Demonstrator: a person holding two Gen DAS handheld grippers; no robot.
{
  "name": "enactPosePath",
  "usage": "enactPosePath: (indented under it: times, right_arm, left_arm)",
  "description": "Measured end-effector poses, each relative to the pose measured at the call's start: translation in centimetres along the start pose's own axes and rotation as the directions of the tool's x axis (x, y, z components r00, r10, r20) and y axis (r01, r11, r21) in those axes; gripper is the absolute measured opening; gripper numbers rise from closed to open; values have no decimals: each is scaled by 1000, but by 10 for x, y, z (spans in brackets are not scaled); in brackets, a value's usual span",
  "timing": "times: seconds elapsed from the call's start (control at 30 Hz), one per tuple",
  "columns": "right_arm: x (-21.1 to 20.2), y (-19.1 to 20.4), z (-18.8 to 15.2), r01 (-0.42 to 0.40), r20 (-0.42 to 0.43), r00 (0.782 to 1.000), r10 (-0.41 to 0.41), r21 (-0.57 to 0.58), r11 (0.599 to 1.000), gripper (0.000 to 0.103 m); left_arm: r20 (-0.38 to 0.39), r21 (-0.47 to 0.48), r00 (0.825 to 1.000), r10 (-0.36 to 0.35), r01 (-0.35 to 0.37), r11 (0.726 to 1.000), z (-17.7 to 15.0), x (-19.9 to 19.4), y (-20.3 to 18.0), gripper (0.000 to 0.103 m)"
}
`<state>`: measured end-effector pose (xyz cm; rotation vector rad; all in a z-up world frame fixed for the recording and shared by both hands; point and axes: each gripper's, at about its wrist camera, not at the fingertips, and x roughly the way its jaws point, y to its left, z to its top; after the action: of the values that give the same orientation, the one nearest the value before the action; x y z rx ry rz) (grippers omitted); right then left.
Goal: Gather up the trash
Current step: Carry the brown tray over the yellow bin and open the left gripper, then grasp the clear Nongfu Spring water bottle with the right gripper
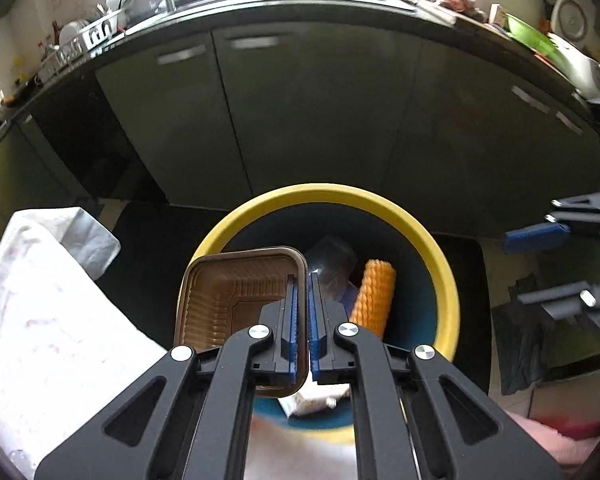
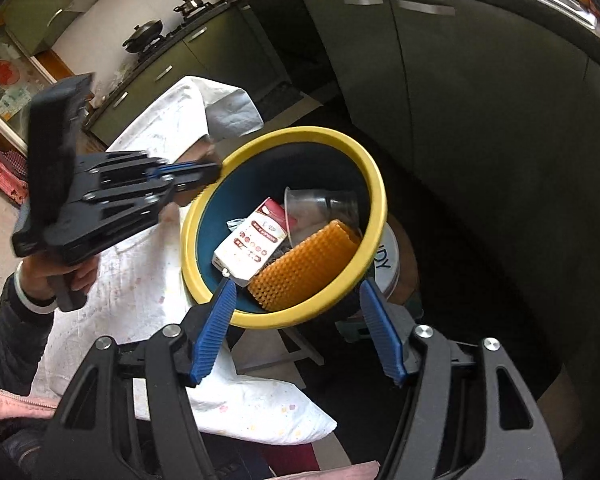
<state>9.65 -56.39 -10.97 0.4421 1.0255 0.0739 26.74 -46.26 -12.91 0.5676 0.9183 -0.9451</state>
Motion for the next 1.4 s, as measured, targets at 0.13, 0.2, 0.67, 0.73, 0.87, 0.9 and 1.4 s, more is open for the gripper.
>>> enactPosePath:
  times: [0.13, 0.2, 0.67, 0.73, 0.87, 0.9, 1.4]
  right_arm:
    - [-2, 0, 1, -4, 10, 1000, 4, -2, 1000, 64]
    - [-3, 2, -1, -2, 15, 1000, 2, -10, 1000, 64]
    - [16, 31, 1, -19, -33, 999, 17, -79, 997, 66]
    - [23, 47, 4, -31, -48, 999, 26, -116, 993, 66]
    - [39, 84, 11, -55, -86, 995, 39, -196, 979, 66]
    - [45, 99, 13, -65, -102, 994, 43, -228, 971, 66]
    - [103, 345, 37, -228, -205, 973, 107, -770, 596, 68]
  left_arm:
    - [-2, -41, 1000, 26, -26, 999, 5, 17, 6, 52]
    - [34, -75, 999, 21, -19, 997, 2, 4, 9, 52]
    - [213, -236, 964, 159, -107, 966, -128, -161, 27, 78]
    - [209, -298, 959, 190, -123, 947, -159, -183, 34, 83]
    - [167, -409, 945, 279, -191, 892, -221, -209, 51, 88]
    - [151, -442, 938, 312, -218, 870, -239, -216, 56, 89]
    - [77, -657, 893, 444, -289, 696, -385, -276, 95, 92]
